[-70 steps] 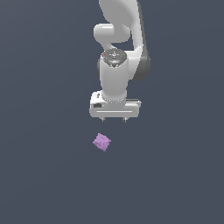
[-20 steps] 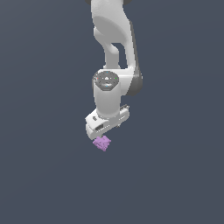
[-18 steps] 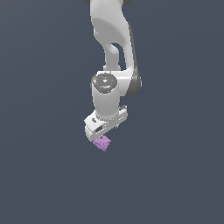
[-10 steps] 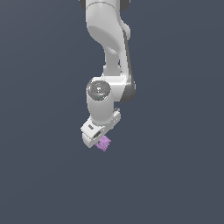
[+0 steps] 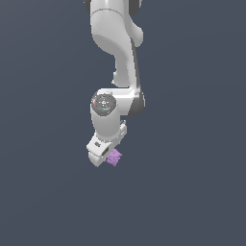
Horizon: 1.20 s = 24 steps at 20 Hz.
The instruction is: Pick up the object and move it to a goal position.
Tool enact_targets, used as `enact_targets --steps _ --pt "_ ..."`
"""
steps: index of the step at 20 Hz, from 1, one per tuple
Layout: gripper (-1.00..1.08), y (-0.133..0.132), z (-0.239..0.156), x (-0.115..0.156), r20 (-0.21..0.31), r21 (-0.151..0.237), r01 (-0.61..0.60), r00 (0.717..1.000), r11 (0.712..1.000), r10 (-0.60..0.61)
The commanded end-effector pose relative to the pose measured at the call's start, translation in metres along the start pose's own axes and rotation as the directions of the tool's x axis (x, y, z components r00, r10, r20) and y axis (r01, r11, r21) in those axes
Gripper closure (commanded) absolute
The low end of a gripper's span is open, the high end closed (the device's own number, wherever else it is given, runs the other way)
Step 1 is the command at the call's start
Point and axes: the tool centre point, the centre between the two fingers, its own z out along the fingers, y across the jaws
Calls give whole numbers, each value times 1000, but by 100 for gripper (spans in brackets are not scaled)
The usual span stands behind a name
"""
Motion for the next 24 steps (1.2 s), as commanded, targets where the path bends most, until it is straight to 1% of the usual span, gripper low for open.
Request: enact_targets --steps 1,8,17,22,23,24 --pt "-92 1 2 -1 0 0 16 1000 1000 -16" --pt "-92 2 6 -1 0 0 18 1000 1000 -18" --pt "-92 1 47 -2 0 0 22 1000 1000 -22" --pt "-92 2 52 -1 0 0 22 1000 1000 -22" --pt "108 2 52 -1 0 0 22 1000 1000 -22" --pt "108 2 52 -1 0 0 22 1000 1000 -22"
